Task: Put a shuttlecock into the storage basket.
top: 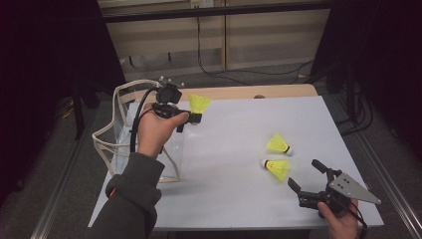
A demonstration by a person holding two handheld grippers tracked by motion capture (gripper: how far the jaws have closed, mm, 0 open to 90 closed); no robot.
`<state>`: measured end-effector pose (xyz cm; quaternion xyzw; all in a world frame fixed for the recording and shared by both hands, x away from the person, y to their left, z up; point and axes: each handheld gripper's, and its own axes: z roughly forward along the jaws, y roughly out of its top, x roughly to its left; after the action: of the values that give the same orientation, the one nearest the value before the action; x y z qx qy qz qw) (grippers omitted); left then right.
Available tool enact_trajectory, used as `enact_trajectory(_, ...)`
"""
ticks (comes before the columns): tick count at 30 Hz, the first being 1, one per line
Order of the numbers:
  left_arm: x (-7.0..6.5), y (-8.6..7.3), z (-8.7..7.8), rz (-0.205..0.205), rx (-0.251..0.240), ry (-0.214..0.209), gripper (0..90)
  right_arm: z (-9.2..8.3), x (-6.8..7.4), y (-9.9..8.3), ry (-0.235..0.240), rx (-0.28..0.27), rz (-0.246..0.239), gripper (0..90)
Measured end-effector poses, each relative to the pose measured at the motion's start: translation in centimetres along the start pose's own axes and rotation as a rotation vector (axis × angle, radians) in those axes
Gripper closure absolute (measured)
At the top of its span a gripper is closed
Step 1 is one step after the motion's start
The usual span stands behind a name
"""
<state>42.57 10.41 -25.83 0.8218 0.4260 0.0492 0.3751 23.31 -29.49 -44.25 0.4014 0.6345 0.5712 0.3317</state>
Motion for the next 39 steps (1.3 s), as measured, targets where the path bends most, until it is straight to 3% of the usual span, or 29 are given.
enact_trajectory(39,1.5,1.0,-0.6,-0.033,-0.015,0.052,64.4,-0.1,-0.1,0.0,0.002,-0.002,0.001,1.7)
